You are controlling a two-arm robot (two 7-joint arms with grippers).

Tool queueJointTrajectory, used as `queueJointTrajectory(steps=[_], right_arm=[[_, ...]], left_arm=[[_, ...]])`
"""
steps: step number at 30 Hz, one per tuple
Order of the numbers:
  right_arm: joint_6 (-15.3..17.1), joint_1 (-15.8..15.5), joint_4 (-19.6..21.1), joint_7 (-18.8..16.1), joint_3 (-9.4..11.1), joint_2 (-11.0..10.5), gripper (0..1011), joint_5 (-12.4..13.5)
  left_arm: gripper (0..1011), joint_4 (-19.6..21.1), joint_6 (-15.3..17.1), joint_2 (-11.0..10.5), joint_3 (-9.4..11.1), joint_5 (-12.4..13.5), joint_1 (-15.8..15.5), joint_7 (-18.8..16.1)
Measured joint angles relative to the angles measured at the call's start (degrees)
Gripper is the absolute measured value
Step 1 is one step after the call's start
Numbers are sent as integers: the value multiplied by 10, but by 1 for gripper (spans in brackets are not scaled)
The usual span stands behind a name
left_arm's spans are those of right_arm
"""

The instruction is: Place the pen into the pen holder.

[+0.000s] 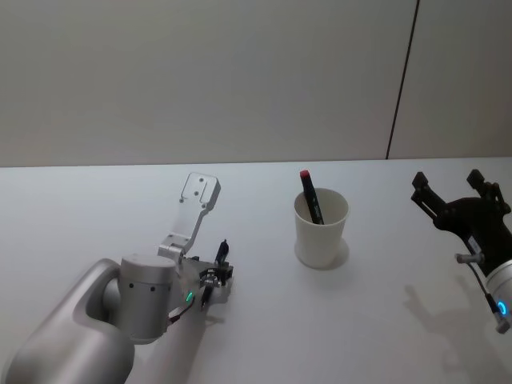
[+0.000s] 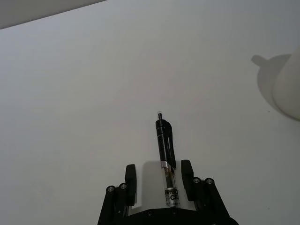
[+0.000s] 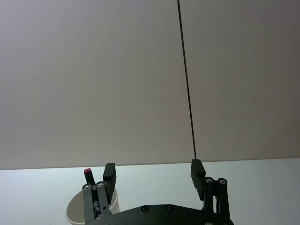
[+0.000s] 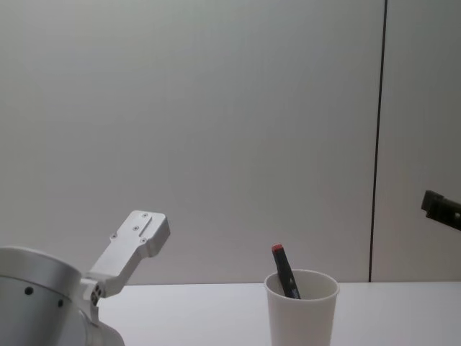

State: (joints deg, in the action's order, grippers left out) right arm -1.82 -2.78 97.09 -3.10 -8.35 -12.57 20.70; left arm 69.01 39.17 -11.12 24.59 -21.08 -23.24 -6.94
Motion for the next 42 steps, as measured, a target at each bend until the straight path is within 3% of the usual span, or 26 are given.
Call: queueJointTrajectory(steps=[15, 33, 42], right_arm=[[0, 0, 0, 0, 0, 0, 1002, 0], [0, 0, 0, 0, 0, 0, 1002, 0], [0, 0, 0, 0, 0, 0, 1002, 0]], left_arm=[[511, 8, 11, 5, 2, 17, 3, -5], [185, 19, 17, 11, 5, 31, 8, -8], [142, 26, 16, 12, 4, 34, 13, -11]])
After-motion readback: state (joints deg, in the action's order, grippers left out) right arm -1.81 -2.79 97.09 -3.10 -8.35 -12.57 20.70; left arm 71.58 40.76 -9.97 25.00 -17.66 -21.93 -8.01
